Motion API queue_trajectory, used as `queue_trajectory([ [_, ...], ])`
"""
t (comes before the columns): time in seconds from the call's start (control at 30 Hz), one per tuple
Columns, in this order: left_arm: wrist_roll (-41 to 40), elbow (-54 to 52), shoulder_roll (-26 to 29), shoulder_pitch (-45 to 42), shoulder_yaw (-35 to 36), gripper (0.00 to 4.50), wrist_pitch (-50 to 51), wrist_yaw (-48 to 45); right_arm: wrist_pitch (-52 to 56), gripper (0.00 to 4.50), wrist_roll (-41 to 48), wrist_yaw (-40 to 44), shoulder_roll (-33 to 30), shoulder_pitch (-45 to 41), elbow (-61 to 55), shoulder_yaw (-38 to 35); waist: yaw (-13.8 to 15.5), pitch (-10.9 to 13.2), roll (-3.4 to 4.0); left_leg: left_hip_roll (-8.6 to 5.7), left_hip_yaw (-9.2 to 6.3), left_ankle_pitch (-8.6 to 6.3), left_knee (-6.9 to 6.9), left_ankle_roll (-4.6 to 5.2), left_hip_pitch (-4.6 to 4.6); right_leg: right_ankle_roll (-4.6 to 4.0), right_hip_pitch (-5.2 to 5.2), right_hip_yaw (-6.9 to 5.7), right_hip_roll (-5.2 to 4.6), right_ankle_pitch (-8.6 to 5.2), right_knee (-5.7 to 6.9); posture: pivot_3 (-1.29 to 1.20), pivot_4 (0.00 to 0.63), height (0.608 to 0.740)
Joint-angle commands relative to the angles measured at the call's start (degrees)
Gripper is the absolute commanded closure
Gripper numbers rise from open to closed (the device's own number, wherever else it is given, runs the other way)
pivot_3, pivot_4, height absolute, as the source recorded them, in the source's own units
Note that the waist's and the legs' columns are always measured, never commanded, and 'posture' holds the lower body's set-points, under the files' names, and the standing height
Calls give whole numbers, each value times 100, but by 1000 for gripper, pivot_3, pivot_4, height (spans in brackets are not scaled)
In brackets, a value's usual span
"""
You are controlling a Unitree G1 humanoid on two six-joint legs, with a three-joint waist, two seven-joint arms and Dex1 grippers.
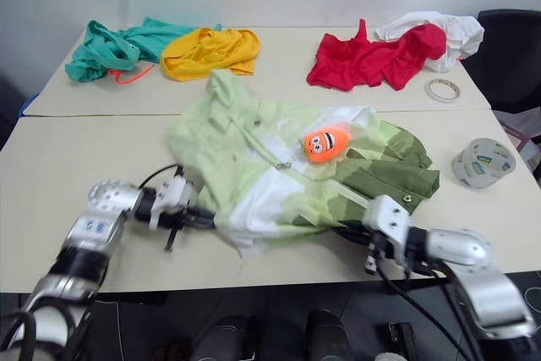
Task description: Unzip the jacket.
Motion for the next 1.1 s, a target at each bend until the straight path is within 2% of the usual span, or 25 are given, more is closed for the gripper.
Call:
queue_trajectory([
  [0.03, -570, -1770, 366, 1032, 182, 4491, 1331, 439, -28, 4500, 277, 551, -531, 267, 26, -619, 16, 4, 4, 10, 1, -7, 5, -1, 2, -2, 4, 20, -9, -1, -8, 0, 150, 740],
  [0.13, -958, -3219, 428, 2276, 519, 4491, 2028, 1152, -97, 4500, 288, 894, -945, 480, 481, -1099, 49, 9, 8, 19, -14, -24, 5, -10, 25, -13, 29, 21, -26, -5, -35, 0, 150, 740],
  [0.2, -1258, -3836, 269, 2718, 681, 4491, 2467, 1709, -273, 4500, 197, 949, -1065, 422, 825, -1232, 80, 16, 20, 19, -19, -39, 3, -8, 47, -18, 54, 20, -35, -7, -49, 0, 150, 740],
  [0.33, -1327, -4315, -174, 3111, 624, 4491, 2504, 2557, -682, 4500, -93, 848, -1086, 185, 1466, -1130, 182, 19, 32, 17, -26, -41, 8, -10, 52, -21, 67, 13, -37, -6, -63, 0, 150, 740],
  [0.43, -1228, -4386, -196, 3274, 546, 4491, 2518, 2859, -397, 4500, 216, 1153, -1119, 215, 1632, -1128, 202, 21, 38, 16, -23, -40, 8, -11, 51, -21, 67, 9, -36, -6, -64, 0, 150, 740],
  [0.47, -1331, -4402, -135, 3355, 566, 4499, 2692, 2904, -238, 4284, 456, 1332, -1131, 300, 1576, -1233, 204, 21, 38, 16, -24, -40, 7, -12, 49, -21, 67, 6, -34, -6, -65, 0, 150, 740],
  [0.53, -1260, -4330, 24, 3528, 616, 3985, 2465, 2805, 109, 3816, 830, 1536, -1184, 499, 1360, -1510, 208, 26, 47, 18, -28, -43, 5, -14, 47, -24, 69, 0, -33, -7, -71, 0, 150, 740],
  [0.67, -1632, -4012, 251, 3684, 1298, 2837, 2353, 2594, 590, 2480, 1285, 1497, -1166, 773, 886, -2144, 193, 29, 59, 18, -25, -50, 5, -4, 45, -26, 69, -1, -33, -8, -82, 0, 150, 740],
  [0.7, -1718, -3919, 377, 3667, 1478, 2475, 2397, 2497, 987, 2052, 1536, 1422, -1213, 820, 713, -2331, 189, 29, 59, 20, -27, -52, 6, -5, 46, -26, 70, -1, -33, -8, -80, 0, 150, 740],
  [0.77, -2156, -3779, 721, 3547, 1997, 1866, 2668, 2177, 1773, 1419, 1952, 1470, -1522, 880, 387, -2669, 189, 31, 64, 22, -28, -56, 5, -10, 49, -29, 69, 0, -34, -7, -77, 0, 150, 740],
  [0.87, -2666, -3748, 1132, 3034, 2392, 899, 2848, 1872, 1794, 350, 1794, 1507, -1901, 505, 461, -2624, 188, 39, 76, 22, -29, -76, 6, -12, 45, -37, 59, 1, -39, -6, -73, 0, 150, 740],
  [0.9, -2747, -3608, 1226, 2633, 2377, 685, 2882, 1837, 1752, 111, 1847, 1352, -1898, -79, 543, -2310, 189, 38, 76, 22, -30, -76, 6, -15, 44, -39, 60, 0, -40, -5, -75, 0, 150, 740],
  [0.97, -2735, -3238, 1268, 1864, 2238, 71, 2835, 1836, 1785, 0, 1810, 1040, -1734, -1208, 689, -1586, 179, 40, 81, 21, -29, -71, 8, -38, 46, -38, 66, -1, -41, -4, -83, 0, 150, 740],
  [1.1, -2032, -2102, 949, 434, 1476, 28, 2284, 1886, 774, 0, 88, 505, -777, -3136, 1560, 418, 145, 32, 65, 18, -25, -54, 4, -41, 36, -32, 54, -5, -25, 0, -82, 0, 150, 740],
])
